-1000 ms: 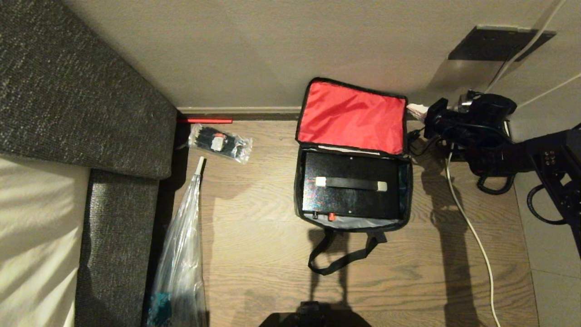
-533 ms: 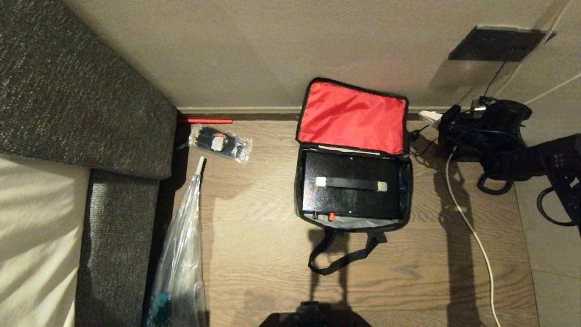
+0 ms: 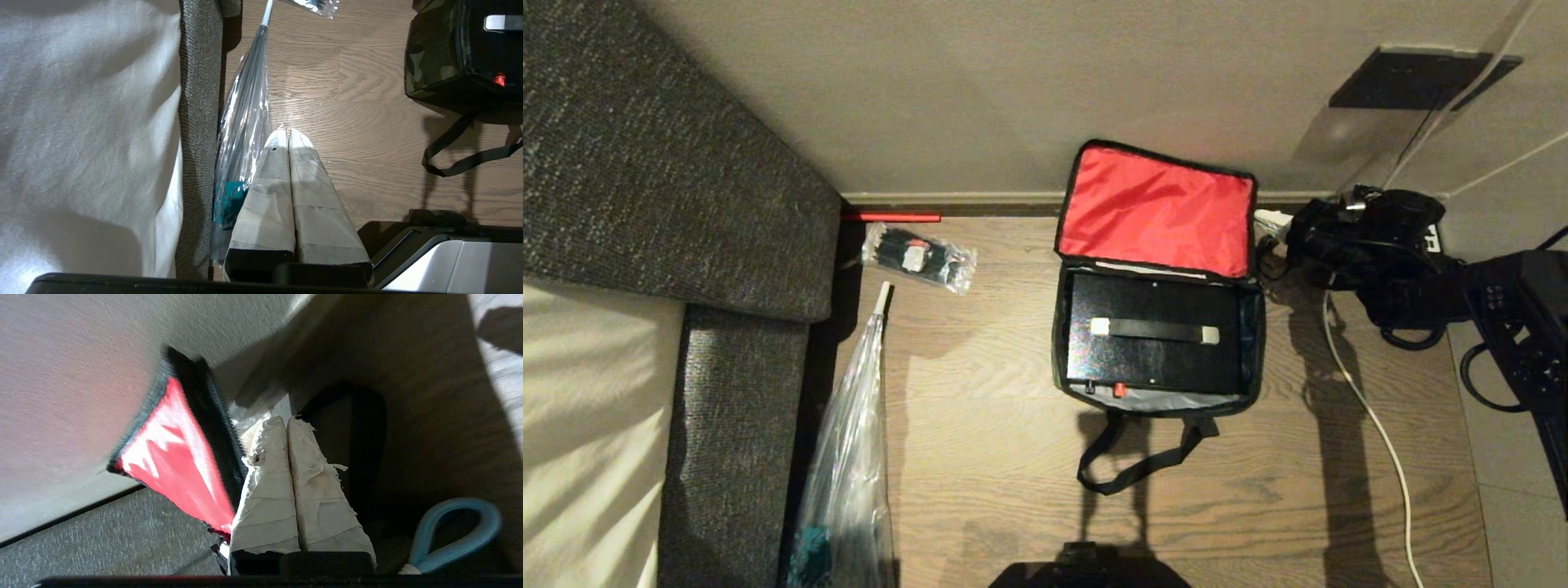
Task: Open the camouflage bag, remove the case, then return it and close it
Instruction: Close the top of the storage box
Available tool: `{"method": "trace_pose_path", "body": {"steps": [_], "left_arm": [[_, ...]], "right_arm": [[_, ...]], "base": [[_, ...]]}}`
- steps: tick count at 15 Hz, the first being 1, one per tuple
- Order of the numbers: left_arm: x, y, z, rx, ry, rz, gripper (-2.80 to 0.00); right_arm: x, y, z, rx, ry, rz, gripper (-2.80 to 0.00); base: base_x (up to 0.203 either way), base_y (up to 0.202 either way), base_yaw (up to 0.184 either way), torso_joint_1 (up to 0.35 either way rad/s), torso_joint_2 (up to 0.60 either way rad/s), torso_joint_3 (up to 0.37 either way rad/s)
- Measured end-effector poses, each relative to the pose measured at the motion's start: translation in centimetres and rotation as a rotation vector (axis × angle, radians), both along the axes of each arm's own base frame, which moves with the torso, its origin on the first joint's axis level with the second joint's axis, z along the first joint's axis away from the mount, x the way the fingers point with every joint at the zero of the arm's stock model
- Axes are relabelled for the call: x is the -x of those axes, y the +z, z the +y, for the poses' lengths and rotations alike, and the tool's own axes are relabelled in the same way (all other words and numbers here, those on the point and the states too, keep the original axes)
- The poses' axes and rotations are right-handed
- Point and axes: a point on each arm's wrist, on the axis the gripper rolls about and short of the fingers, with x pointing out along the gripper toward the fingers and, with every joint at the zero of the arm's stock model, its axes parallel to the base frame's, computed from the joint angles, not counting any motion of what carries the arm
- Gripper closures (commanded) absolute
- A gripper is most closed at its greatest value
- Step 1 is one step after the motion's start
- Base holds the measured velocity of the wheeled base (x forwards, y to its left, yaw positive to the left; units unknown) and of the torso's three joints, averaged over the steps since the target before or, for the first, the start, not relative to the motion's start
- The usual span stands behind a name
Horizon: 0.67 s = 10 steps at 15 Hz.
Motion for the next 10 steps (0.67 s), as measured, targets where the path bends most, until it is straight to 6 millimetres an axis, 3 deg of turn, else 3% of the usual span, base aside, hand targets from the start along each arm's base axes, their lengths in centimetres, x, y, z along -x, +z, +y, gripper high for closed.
{"method": "trace_pose_path", "body": {"steps": [6, 10], "left_arm": [[0.0, 0.0, 0.0, -0.001, 0.0, 0.0, 0.0], [0.0, 0.0, 0.0, 0.0, 0.0, 0.0, 0.0]], "right_arm": [[-1.0, -1.2, 2.0, -0.061, 0.055, 0.029, 0.0], [-0.4, 0.5, 2.0, -0.221, 0.091, 0.081, 0.0]], "base": [[0.0, 0.0, 0.0, 0.0, 0.0, 0.0], [0.0, 0.0, 0.0, 0.0, 0.0, 0.0]]}}
